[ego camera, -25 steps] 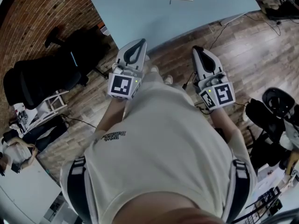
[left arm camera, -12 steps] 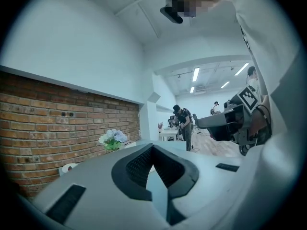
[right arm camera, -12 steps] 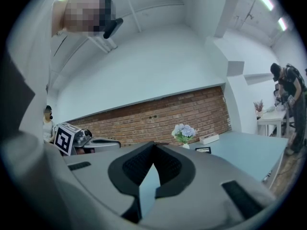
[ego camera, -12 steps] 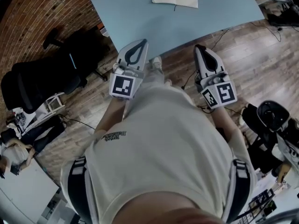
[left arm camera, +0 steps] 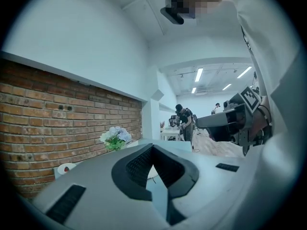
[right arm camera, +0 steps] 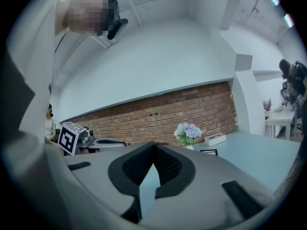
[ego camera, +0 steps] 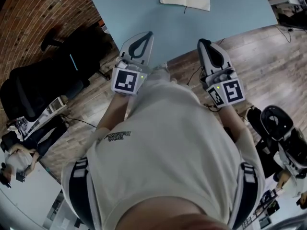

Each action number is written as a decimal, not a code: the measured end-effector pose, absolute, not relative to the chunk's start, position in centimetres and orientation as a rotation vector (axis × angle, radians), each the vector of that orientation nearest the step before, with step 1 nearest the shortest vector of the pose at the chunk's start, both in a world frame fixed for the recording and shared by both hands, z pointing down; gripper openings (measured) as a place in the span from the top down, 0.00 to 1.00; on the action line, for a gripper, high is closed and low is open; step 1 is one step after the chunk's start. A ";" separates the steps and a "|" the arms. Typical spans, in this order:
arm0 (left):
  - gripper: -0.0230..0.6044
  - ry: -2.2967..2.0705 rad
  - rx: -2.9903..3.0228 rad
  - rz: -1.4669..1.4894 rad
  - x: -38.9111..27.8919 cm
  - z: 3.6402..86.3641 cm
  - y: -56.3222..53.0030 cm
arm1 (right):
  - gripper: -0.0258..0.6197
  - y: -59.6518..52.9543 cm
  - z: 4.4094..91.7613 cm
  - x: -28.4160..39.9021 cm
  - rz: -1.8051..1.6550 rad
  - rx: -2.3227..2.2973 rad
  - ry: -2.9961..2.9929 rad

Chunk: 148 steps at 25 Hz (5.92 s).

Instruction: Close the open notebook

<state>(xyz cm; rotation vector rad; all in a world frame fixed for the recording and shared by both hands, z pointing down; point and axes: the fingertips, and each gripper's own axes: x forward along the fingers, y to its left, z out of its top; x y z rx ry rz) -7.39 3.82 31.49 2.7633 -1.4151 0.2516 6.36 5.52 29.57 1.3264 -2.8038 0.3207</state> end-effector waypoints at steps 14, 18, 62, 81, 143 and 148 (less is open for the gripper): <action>0.94 -1.341 2.773 0.223 -10.9 31.7 -1.4 | 0.96 -1.0 30.0 3.1 0.316 1.363 -2.698; 0.94 -1.334 2.774 0.205 -11.2 31.6 -2.0 | 0.96 -1.7 30.1 2.2 0.323 1.352 -2.684; 0.94 -1.389 2.419 0.498 -9.4 46.0 -14.7 | 0.75 -16.6 45.7 -1.9 0.384 1.015 -2.525; 0.94 -1.298 2.240 0.641 -10.1 57.2 -17.4 | 0.74 -18.8 61.1 -4.5 0.544 0.951 -2.196; 0.94 -1.200 2.433 0.684 0.1 50.4 -19.0 | 0.71 -21.3 49.2 7.4 0.561 1.268 -2.396; 0.94 -1.272 2.372 0.679 -2.9 50.7 -17.8 | 0.53 -19.3 51.8 1.7 0.511 1.026 -2.398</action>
